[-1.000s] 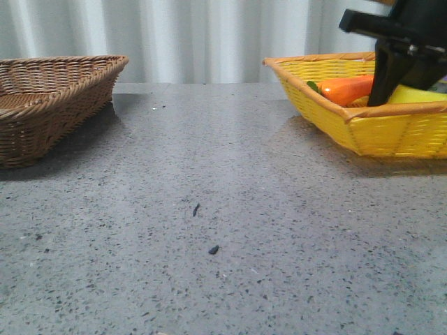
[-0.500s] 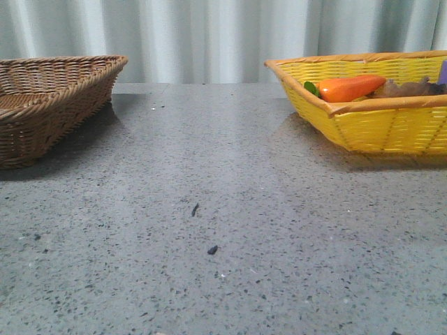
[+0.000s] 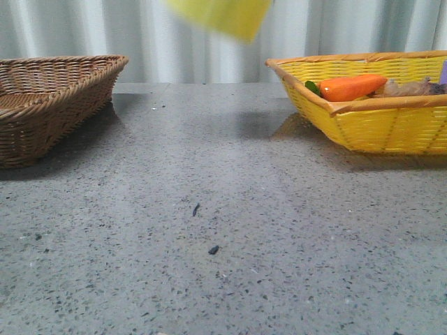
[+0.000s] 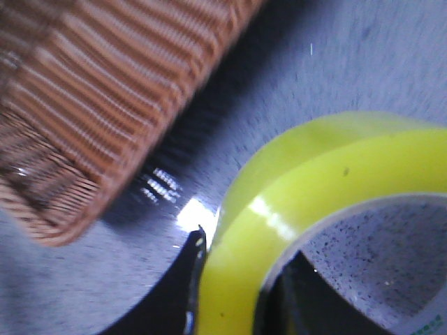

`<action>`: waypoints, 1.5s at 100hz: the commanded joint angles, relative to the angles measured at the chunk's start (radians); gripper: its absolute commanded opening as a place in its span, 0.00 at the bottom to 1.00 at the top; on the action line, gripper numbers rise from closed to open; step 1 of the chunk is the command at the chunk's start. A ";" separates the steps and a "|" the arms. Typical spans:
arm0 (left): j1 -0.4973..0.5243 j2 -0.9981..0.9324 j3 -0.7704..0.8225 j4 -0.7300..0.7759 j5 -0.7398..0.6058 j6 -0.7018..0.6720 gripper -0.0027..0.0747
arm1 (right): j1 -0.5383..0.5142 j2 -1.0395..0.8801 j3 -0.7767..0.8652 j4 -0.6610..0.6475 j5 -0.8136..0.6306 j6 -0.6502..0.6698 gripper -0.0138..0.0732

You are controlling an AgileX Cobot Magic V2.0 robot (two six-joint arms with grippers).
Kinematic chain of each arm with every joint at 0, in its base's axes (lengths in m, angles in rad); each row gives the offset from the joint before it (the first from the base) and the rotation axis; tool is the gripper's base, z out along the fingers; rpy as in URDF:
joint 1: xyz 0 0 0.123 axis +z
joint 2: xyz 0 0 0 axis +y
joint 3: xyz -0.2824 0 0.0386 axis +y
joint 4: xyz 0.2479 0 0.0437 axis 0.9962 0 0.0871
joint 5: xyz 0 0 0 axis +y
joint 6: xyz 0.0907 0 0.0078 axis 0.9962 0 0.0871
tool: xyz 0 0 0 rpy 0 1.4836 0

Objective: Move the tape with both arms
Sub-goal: 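Carry the tape toward the brown basket and set it on the table, then lower the left gripper onto the tape roll and grasp its rim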

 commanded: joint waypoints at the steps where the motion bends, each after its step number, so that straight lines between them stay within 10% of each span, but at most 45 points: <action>1: -0.006 0.008 -0.036 -0.010 -0.059 -0.003 0.59 | 0.005 -0.002 -0.029 -0.016 -0.038 0.018 0.11; 20: -0.006 0.008 -0.036 -0.010 -0.032 -0.003 0.59 | 0.017 0.063 -0.029 -0.053 -0.038 0.033 0.19; 44: -0.006 0.008 -0.036 -0.010 0.013 0.002 0.58 | 0.019 -0.005 -0.029 0.004 0.015 0.033 0.66; 59: -0.008 0.016 -0.053 -0.010 -0.003 0.042 0.50 | 0.019 -0.149 -0.029 0.011 0.055 0.033 0.58; 77: -0.066 0.128 -0.181 -0.019 0.005 0.137 0.46 | 0.021 -0.392 -0.013 0.011 0.118 -0.009 0.08; 105: -0.194 0.478 -0.452 -0.009 0.064 0.139 0.46 | 0.024 -0.847 0.281 -0.012 0.023 -0.024 0.10; 132: -0.212 0.902 -0.815 -0.004 0.321 0.173 0.46 | 0.024 -1.316 0.774 -0.151 -0.354 0.049 0.10; 150: -0.212 1.158 -1.063 -0.004 0.537 0.173 0.46 | 0.024 -1.492 0.913 -0.236 -0.357 0.171 0.10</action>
